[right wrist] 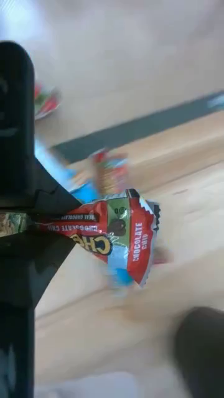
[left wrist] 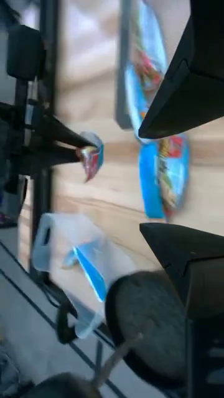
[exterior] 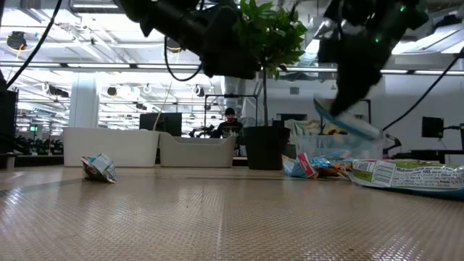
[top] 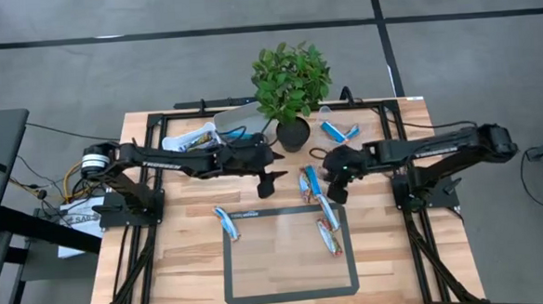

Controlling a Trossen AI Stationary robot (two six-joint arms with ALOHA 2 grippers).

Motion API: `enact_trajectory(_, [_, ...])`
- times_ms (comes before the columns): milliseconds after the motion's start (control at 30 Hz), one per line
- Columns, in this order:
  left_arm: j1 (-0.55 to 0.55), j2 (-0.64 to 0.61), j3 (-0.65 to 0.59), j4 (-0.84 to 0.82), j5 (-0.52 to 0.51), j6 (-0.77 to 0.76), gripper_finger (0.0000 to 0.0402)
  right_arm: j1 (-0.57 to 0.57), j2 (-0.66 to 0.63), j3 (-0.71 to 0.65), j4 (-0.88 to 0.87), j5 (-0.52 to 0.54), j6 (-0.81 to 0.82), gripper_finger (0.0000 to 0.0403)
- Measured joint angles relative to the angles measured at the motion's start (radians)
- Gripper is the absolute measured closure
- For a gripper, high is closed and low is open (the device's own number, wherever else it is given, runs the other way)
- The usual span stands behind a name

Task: Pick and place Granola Bars by type
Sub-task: Put the red granola bar into the gray bin

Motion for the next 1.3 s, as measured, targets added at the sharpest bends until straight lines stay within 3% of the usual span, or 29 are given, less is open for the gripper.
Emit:
enact_trajectory(233, [0.006,0.000,-0.111,0.282,0.048,-0.093,0.0174,0.040,-0.064,0.001,0.219,0.081,-0.023,0.0375])
enact_trajectory(433, [-0.001,0.000,-0.139,0.385,0.082,-0.138,0.0174,0.066,-0.071,0.001,0.392,0.189,-0.078,0.0378])
enact_trajectory(1033, [-0.012,0.001,-0.140,0.523,0.073,-0.110,0.0174,0.100,-0.053,0.001,0.779,0.185,-0.214,0.0381])
enact_trajectory(1300, [-0.013,0.001,-0.140,0.600,0.105,-0.118,0.0174,0.132,0.020,0.002,0.913,0.185,-0.288,0.0382])
